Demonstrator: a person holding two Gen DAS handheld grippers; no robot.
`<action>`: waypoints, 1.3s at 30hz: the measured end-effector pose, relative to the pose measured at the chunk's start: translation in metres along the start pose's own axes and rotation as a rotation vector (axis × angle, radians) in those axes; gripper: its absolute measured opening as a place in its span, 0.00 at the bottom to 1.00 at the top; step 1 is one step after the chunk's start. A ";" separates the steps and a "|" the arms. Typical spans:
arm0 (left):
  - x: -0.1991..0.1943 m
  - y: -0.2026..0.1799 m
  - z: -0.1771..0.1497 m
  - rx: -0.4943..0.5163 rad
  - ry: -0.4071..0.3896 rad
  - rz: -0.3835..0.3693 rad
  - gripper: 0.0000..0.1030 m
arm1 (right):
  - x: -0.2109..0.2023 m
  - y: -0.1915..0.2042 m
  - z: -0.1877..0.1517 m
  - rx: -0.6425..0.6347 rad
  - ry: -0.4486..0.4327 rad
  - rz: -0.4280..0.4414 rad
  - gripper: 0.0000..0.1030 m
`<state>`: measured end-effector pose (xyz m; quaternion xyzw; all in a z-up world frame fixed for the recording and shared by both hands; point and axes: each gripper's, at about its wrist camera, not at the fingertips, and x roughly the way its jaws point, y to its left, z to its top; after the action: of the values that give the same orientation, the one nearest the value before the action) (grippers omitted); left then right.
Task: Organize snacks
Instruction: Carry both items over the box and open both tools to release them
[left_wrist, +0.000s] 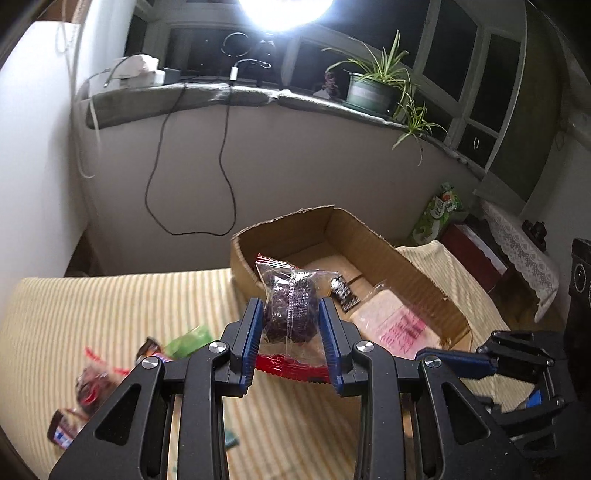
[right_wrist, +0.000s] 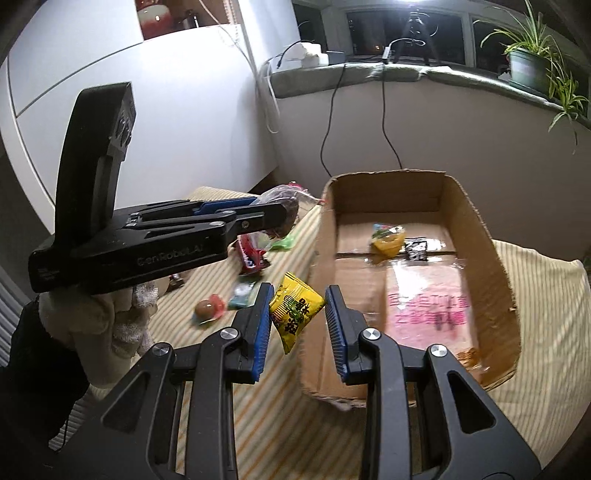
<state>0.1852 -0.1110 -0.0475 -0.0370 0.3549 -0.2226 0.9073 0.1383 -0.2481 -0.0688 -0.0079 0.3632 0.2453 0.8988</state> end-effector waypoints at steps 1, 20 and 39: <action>0.004 -0.002 0.002 0.003 0.003 -0.003 0.29 | 0.001 -0.004 0.001 0.003 0.002 -0.001 0.29; 0.052 -0.019 0.014 0.037 0.056 0.003 0.28 | 0.026 -0.034 0.000 0.042 0.046 0.023 0.29; 0.052 -0.019 0.015 0.026 0.060 0.017 0.43 | 0.023 -0.035 -0.002 0.047 0.035 0.017 0.72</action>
<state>0.2217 -0.1517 -0.0651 -0.0154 0.3793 -0.2206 0.8985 0.1670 -0.2691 -0.0911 0.0119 0.3845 0.2440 0.8902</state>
